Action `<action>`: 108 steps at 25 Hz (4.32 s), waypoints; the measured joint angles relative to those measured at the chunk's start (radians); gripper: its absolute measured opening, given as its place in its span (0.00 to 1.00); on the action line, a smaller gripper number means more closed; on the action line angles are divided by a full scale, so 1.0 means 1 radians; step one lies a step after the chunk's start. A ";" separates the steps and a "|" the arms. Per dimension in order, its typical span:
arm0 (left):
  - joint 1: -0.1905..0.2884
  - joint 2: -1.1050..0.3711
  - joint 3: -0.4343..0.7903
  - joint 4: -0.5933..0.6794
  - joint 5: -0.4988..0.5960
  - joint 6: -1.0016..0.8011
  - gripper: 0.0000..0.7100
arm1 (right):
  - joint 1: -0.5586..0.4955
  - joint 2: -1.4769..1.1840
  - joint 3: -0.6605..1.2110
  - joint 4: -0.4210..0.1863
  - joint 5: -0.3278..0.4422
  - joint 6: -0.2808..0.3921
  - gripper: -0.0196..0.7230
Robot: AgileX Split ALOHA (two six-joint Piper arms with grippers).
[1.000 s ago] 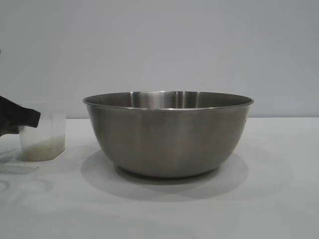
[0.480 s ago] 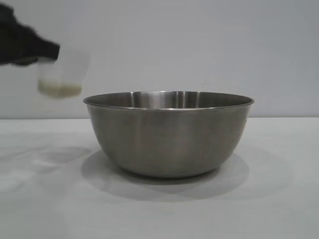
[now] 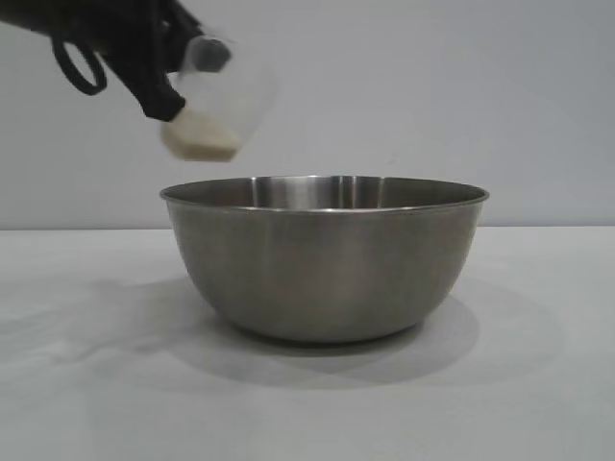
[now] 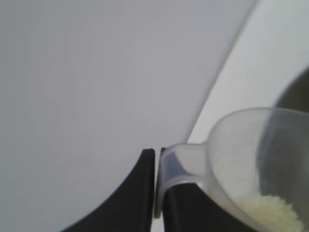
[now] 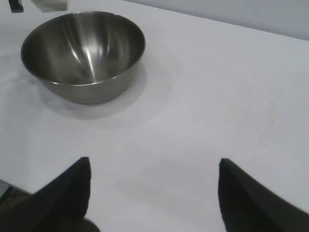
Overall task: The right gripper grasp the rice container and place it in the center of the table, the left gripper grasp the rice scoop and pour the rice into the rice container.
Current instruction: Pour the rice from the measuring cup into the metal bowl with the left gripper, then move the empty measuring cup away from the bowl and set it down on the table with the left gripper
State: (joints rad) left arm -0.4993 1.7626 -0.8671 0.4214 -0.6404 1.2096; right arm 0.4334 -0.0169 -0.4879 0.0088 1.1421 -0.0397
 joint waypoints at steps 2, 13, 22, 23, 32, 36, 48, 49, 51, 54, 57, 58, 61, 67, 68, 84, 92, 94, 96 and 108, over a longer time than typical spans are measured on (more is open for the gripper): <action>-0.016 0.000 -0.004 0.009 0.042 0.120 0.00 | 0.000 0.000 0.000 0.000 0.000 0.000 0.66; -0.033 0.000 -0.006 0.197 0.180 0.336 0.00 | 0.000 0.000 0.000 0.000 0.000 0.000 0.66; -0.068 0.000 -0.078 0.358 0.217 0.354 0.00 | 0.000 0.000 0.000 0.000 0.000 0.000 0.66; -0.075 0.000 -0.083 0.383 0.217 0.356 0.00 | 0.000 0.000 0.000 0.000 0.000 0.000 0.66; -0.095 0.000 -0.085 0.479 0.217 0.428 0.00 | 0.000 0.000 0.000 0.000 0.000 0.000 0.66; -0.095 0.000 -0.085 0.480 0.217 0.454 0.00 | 0.000 0.000 0.000 0.000 0.000 0.000 0.66; -0.111 0.001 -0.085 0.357 0.196 0.425 0.00 | 0.000 0.000 0.000 0.000 0.000 0.000 0.66; -0.111 0.001 -0.085 0.299 0.177 0.398 0.00 | 0.000 0.000 0.000 0.000 0.000 0.000 0.66; -0.113 0.001 -0.085 0.157 0.136 0.320 0.00 | 0.000 0.000 0.000 0.000 0.000 0.000 0.66; -0.114 0.001 -0.085 -0.093 0.105 0.182 0.00 | 0.000 0.000 0.000 0.000 0.000 0.000 0.66; -0.114 0.001 -0.085 -0.315 0.104 0.019 0.00 | 0.000 0.000 0.000 0.000 0.000 0.000 0.66; -0.114 0.001 -0.085 -0.390 0.104 -0.045 0.00 | 0.000 0.000 0.000 0.000 0.000 0.000 0.66; -0.114 0.001 -0.085 -0.655 0.102 -0.217 0.00 | 0.000 0.000 0.000 0.000 0.000 0.000 0.66; -0.090 -0.001 -0.062 -1.137 0.047 -0.346 0.00 | 0.000 0.000 0.000 0.000 0.000 0.001 0.66; -0.079 -0.006 -0.048 -1.144 0.025 -0.382 0.00 | 0.000 0.000 0.000 0.000 0.000 0.001 0.66; 0.308 -0.009 0.278 -0.450 -0.206 -1.204 0.00 | 0.000 0.000 0.000 0.000 0.000 0.001 0.66; 0.308 0.110 0.305 -0.426 -0.290 -1.226 0.00 | 0.000 0.000 0.000 0.000 0.000 0.001 0.66; 0.308 0.134 0.319 -0.426 -0.313 -1.229 0.00 | 0.000 0.000 0.000 0.000 0.000 0.001 0.66; 0.308 0.152 0.344 -0.424 -0.340 -1.230 0.00 | 0.000 0.000 0.000 0.000 0.000 0.001 0.66; 0.308 0.208 0.437 -0.402 -0.490 -1.207 0.15 | 0.000 0.000 0.000 0.000 0.000 0.001 0.66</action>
State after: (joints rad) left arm -0.1917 1.9710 -0.4299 0.0197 -1.1299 0.0027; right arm 0.4334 -0.0169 -0.4879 0.0088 1.1421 -0.0385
